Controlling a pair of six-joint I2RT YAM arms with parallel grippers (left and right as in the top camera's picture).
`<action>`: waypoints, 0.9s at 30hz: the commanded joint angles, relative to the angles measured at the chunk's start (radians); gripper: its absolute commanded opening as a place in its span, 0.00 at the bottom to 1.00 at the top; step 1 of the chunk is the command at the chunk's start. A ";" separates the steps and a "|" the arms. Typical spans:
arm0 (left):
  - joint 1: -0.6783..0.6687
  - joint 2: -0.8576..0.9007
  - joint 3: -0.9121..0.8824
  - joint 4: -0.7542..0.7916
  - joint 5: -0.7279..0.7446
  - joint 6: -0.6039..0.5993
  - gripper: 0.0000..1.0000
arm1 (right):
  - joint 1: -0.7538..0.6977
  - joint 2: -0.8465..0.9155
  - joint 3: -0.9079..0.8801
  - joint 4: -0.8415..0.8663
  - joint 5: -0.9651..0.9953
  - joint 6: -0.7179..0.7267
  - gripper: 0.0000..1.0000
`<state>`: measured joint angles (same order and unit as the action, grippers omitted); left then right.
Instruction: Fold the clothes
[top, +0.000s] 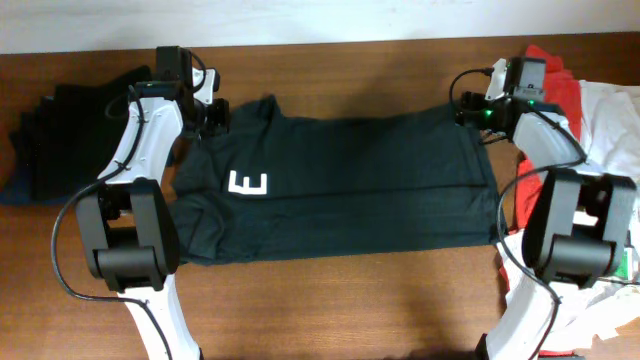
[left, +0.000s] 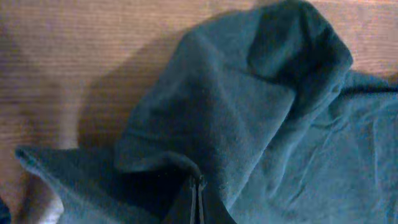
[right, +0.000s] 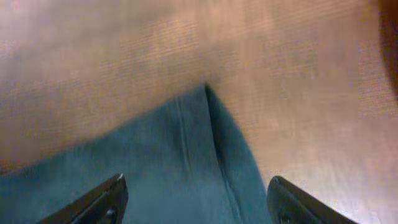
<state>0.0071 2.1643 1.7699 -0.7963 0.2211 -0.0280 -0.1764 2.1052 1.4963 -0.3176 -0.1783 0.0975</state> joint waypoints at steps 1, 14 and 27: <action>0.000 -0.010 0.000 -0.008 0.004 -0.014 0.00 | 0.008 0.082 0.006 0.104 0.006 -0.004 0.75; -0.005 -0.010 -0.002 -0.012 0.004 -0.013 0.00 | 0.098 0.205 0.006 0.245 0.237 0.008 0.14; 0.009 -0.108 -0.002 -0.098 0.079 -0.002 0.00 | 0.051 -0.061 0.063 -0.248 0.269 0.023 0.04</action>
<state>0.0059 2.1563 1.7691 -0.8505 0.2626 -0.0273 -0.1226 2.1693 1.5410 -0.4824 0.0643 0.1093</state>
